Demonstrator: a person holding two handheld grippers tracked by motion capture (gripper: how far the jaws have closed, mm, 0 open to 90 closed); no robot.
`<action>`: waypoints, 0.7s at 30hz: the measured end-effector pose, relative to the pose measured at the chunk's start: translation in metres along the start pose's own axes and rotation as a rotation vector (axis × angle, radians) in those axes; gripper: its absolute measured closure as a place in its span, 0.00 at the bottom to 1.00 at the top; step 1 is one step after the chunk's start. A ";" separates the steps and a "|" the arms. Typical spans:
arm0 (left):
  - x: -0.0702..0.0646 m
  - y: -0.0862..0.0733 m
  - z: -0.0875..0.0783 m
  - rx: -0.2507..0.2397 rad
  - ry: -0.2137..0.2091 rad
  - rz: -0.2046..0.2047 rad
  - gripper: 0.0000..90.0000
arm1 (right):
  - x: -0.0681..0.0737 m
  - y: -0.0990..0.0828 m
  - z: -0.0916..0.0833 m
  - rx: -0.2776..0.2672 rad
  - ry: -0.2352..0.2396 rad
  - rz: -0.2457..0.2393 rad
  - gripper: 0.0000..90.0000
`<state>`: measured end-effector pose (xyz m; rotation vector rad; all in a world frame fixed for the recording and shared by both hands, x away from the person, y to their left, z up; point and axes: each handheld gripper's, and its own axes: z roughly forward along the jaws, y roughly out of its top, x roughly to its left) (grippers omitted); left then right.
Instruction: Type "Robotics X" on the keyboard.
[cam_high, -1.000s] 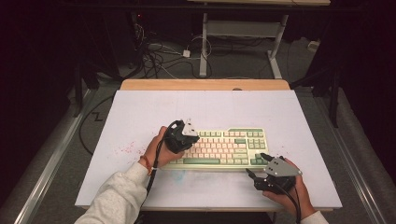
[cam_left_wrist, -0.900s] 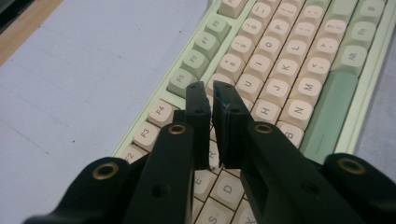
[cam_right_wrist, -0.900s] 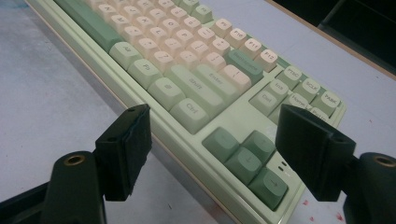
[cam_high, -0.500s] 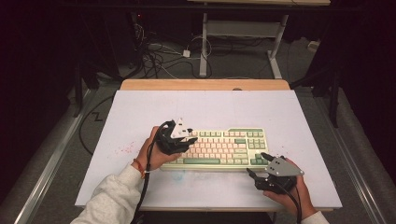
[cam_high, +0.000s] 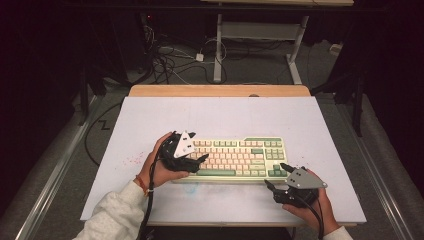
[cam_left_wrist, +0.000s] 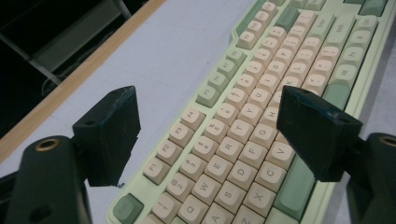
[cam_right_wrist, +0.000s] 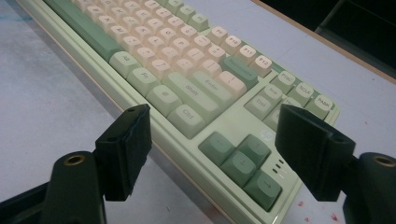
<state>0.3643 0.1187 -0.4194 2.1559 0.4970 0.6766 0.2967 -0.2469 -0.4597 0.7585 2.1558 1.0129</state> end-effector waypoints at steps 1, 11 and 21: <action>0.000 -0.001 -0.002 -0.004 -0.001 0.002 0.23 | 0.000 0.000 0.000 -0.002 0.000 0.001 0.31; -0.003 -0.018 -0.019 -0.012 0.057 0.018 0.21 | -0.002 0.001 -0.001 -0.006 -0.004 0.004 0.31; -0.006 -0.041 -0.031 0.009 0.098 0.026 0.21 | -0.003 0.004 0.002 -0.011 0.002 0.014 0.31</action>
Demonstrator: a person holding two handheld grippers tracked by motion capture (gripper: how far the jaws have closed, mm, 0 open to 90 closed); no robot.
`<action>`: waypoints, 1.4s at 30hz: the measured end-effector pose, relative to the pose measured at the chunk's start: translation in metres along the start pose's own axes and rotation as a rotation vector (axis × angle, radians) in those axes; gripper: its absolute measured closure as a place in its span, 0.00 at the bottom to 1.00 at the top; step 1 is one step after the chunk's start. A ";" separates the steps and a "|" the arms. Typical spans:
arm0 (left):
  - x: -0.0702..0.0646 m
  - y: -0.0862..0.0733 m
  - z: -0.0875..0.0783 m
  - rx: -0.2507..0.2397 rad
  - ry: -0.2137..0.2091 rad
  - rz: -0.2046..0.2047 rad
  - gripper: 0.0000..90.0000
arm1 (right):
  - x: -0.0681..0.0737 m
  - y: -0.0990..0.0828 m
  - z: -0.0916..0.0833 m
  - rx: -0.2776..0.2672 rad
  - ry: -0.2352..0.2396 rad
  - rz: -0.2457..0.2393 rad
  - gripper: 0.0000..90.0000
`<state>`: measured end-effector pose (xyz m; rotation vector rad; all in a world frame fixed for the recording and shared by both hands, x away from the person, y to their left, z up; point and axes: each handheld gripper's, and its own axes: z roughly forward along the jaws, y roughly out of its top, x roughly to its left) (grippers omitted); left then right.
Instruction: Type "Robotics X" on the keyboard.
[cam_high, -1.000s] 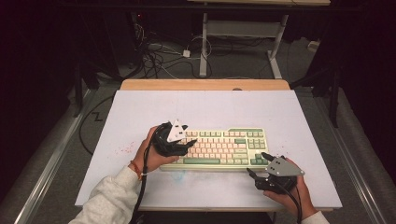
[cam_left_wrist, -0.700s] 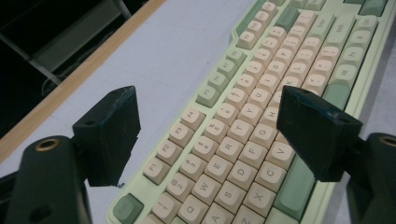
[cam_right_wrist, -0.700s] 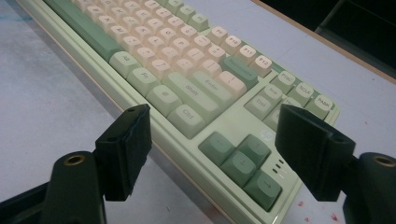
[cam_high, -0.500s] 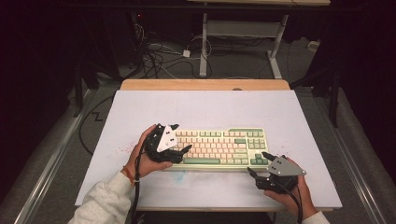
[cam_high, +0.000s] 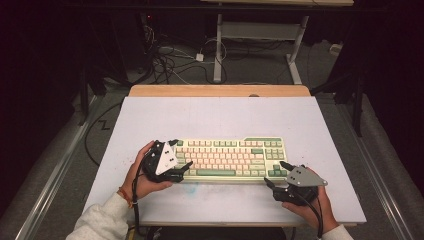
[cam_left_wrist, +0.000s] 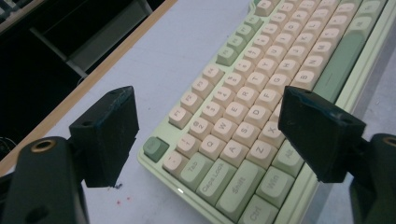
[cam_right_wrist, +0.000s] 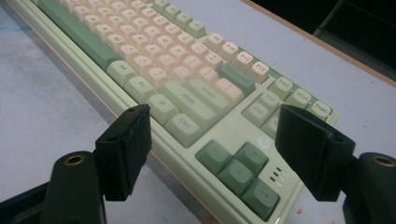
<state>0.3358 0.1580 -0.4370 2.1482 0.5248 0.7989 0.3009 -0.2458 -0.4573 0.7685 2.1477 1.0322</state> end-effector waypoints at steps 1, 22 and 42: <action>0.000 -0.002 -0.001 0.000 0.004 -0.005 0.21 | 0.000 0.000 0.000 0.000 0.000 0.000 0.31; -0.005 -0.046 -0.016 0.088 0.015 -0.056 0.19 | -0.003 0.011 0.007 -0.010 0.009 0.017 0.34; -0.016 -0.060 -0.027 0.117 -0.030 -0.141 0.20 | 0.010 0.060 0.052 0.059 0.172 -0.050 0.94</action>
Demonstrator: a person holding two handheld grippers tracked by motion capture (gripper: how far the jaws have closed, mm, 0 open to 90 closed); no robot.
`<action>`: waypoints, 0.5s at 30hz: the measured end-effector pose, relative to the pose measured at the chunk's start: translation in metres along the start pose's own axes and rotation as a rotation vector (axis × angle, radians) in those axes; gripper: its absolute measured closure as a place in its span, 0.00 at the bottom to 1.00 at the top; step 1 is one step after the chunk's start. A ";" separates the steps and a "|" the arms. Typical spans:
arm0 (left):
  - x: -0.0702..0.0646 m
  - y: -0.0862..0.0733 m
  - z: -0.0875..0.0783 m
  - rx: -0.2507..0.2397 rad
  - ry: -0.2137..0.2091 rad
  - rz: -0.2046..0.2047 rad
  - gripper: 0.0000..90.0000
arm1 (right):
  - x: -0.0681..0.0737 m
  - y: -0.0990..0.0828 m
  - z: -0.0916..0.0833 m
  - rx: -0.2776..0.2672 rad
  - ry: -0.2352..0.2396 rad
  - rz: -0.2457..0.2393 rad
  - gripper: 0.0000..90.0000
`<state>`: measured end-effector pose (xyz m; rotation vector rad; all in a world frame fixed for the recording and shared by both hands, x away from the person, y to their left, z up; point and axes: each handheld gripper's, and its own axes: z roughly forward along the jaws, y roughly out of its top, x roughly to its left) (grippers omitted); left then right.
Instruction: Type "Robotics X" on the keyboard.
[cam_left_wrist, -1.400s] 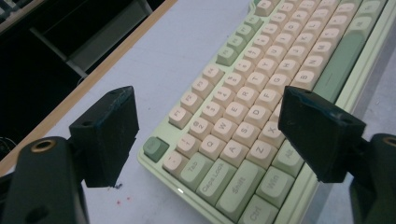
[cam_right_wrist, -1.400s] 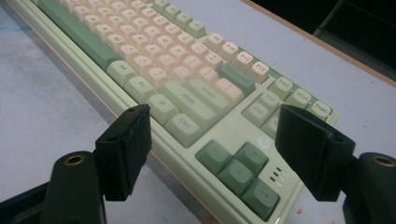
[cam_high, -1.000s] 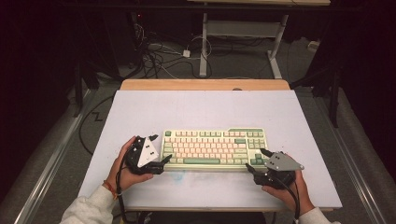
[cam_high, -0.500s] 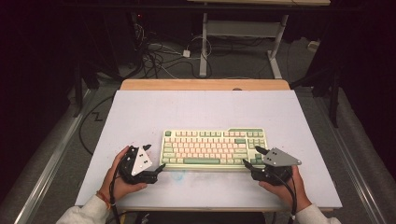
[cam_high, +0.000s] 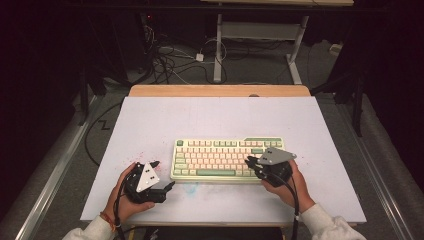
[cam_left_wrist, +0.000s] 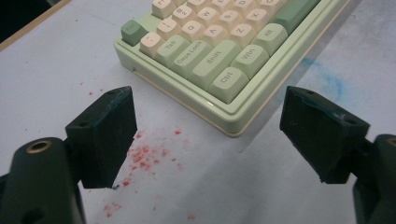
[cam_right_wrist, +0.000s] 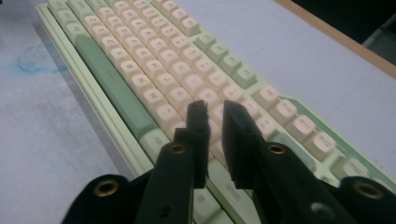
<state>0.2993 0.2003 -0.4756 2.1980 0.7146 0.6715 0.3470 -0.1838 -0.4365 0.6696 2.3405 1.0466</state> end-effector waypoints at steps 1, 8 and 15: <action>0.000 0.000 0.000 0.002 0.001 0.002 0.20 | 0.001 0.003 0.004 0.004 0.008 -0.003 0.95; 0.000 -0.003 -0.002 0.014 0.005 0.004 0.20 | 0.002 0.022 0.035 0.031 0.046 -0.019 0.99; 0.000 -0.005 -0.004 0.022 0.010 0.011 0.19 | 0.003 0.032 0.057 0.070 0.059 -0.025 1.00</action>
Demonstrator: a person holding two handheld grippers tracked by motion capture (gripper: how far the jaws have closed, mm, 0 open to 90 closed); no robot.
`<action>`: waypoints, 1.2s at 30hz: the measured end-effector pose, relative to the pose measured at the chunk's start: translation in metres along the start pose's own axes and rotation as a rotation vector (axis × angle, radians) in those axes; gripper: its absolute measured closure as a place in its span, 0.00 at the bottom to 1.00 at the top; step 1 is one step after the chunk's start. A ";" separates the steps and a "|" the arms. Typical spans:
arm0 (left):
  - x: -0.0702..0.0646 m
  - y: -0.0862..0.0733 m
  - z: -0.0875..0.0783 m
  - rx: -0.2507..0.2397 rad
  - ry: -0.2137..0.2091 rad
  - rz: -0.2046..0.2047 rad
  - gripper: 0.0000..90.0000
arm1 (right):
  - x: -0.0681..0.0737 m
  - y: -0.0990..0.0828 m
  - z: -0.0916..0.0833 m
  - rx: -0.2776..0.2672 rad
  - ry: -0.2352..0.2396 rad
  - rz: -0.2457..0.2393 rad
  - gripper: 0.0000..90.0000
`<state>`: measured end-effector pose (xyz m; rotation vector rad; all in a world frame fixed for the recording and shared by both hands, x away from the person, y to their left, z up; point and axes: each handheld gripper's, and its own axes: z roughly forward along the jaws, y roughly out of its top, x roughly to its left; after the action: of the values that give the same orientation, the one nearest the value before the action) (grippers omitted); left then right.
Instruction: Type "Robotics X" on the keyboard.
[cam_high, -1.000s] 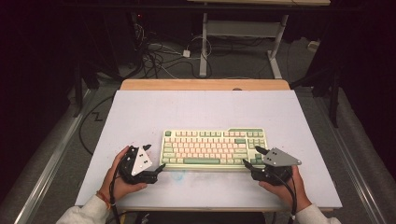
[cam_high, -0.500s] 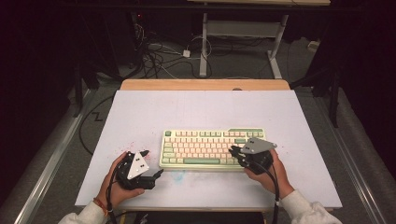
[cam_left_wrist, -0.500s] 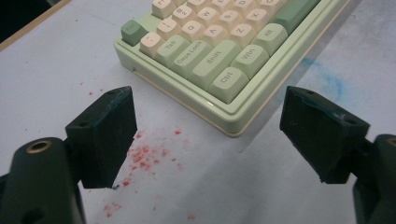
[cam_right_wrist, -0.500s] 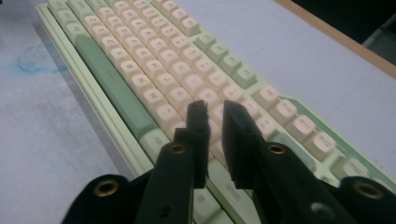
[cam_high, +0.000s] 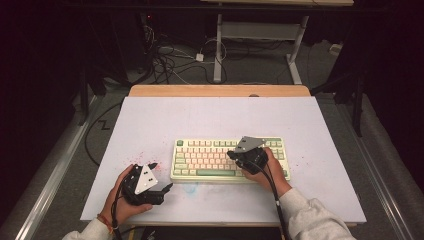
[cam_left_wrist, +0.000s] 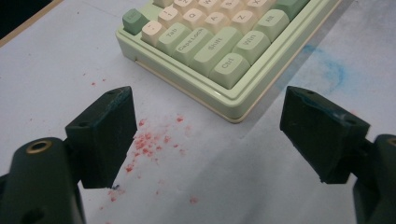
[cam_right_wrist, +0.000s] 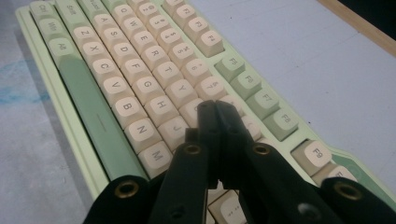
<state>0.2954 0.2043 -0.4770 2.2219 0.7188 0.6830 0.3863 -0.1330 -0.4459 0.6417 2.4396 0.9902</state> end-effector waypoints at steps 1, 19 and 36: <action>0.000 0.000 0.000 0.000 -0.001 0.000 0.19 | 0.000 0.001 0.002 0.007 0.000 -0.009 1.00; -0.002 0.001 0.004 0.025 -0.005 0.023 0.19 | -0.003 0.004 0.020 0.031 -0.046 0.003 1.00; -0.003 0.001 0.007 0.049 0.001 0.038 0.19 | -0.007 0.005 0.010 0.015 -0.029 0.032 0.99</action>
<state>0.2977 0.1988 -0.4815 2.2854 0.7020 0.6925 0.3987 -0.1287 -0.4476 0.6979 2.4211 0.9692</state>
